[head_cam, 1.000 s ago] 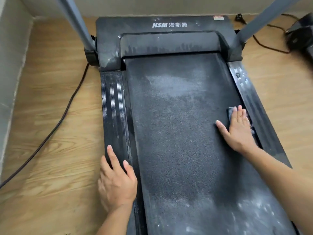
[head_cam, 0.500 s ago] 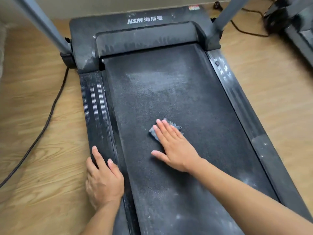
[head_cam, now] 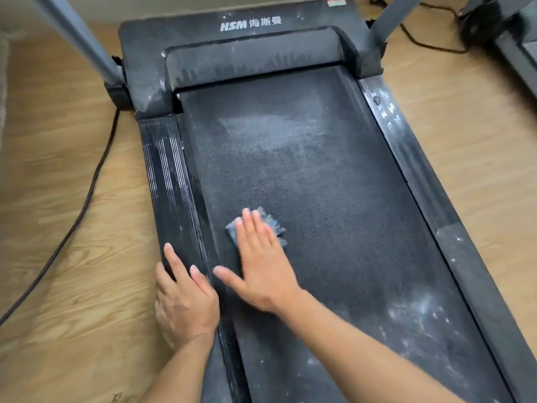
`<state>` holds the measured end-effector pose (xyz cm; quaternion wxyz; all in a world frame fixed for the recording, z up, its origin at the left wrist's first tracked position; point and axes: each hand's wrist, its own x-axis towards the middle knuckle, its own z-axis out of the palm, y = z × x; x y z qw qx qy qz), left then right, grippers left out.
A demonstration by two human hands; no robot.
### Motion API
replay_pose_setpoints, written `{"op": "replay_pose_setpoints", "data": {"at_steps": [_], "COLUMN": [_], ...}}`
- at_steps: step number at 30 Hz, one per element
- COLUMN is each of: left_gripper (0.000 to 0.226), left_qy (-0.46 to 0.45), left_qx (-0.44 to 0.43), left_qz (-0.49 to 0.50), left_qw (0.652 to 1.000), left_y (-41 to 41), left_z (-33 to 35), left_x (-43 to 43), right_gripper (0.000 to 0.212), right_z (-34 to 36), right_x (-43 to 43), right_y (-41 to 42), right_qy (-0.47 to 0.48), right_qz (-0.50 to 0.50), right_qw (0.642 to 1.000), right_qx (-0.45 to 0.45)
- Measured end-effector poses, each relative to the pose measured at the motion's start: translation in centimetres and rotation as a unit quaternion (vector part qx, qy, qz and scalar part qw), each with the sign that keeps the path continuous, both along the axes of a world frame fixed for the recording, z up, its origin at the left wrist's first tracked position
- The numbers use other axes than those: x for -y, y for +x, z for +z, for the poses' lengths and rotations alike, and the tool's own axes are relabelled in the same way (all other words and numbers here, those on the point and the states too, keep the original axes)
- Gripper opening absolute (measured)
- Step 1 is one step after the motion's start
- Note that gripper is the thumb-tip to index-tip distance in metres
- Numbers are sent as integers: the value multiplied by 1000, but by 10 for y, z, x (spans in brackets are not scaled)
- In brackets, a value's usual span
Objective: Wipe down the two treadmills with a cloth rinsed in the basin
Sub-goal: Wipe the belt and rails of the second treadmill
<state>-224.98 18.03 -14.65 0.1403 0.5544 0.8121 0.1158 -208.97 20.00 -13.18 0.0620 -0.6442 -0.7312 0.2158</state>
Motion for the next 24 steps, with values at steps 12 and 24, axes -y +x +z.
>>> {"op": "replay_pose_setpoints", "data": {"at_steps": [12, 24], "left_gripper": [65, 64], "left_qy": [14, -9], "left_qx": [12, 38], "left_qz": [9, 7], "left_qw": [1000, 999], "left_y": [4, 1], "left_z": [-1, 9], "left_x": [-1, -3], "right_gripper": [95, 91], "right_z": [4, 1], "right_x": [20, 39], "right_y": [212, 9], "right_qy": [-29, -18], "right_qz": [-158, 53], "right_qw": [980, 998], "right_qx": [115, 21]}}
